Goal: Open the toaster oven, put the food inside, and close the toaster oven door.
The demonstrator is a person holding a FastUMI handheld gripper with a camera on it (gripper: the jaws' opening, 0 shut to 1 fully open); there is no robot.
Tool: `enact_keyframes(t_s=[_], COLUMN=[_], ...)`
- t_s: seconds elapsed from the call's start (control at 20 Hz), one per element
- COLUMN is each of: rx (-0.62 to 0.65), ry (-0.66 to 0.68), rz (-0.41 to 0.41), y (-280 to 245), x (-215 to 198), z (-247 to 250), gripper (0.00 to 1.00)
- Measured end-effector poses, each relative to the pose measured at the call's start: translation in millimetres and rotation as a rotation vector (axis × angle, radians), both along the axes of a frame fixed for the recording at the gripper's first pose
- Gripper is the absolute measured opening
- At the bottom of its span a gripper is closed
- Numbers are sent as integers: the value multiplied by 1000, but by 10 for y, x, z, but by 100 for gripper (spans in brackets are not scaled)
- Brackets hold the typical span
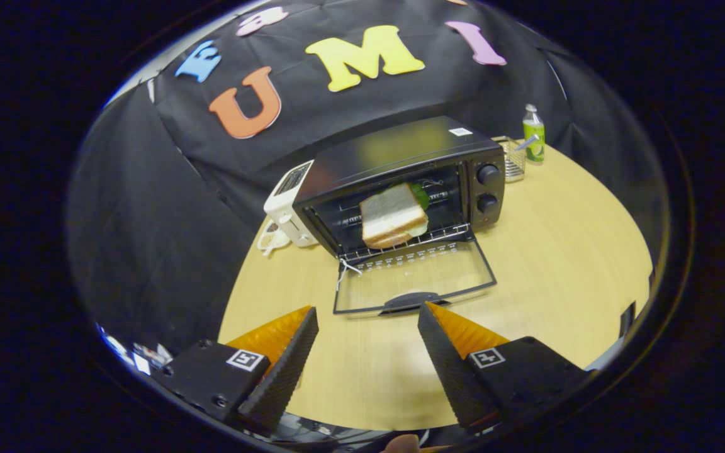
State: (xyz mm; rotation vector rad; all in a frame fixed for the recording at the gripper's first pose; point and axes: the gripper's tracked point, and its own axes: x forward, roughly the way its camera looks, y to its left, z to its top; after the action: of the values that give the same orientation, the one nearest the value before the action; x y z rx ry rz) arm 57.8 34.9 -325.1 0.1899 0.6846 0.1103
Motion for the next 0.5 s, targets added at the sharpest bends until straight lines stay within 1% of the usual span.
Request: enact_keyframes(t_s=[0.25,0.5], rx=[-51,-113], ry=[45,72], rz=[-11,-24], y=[-111,-230], x=[-17,109], z=[-418,-825], gripper=[100,100])
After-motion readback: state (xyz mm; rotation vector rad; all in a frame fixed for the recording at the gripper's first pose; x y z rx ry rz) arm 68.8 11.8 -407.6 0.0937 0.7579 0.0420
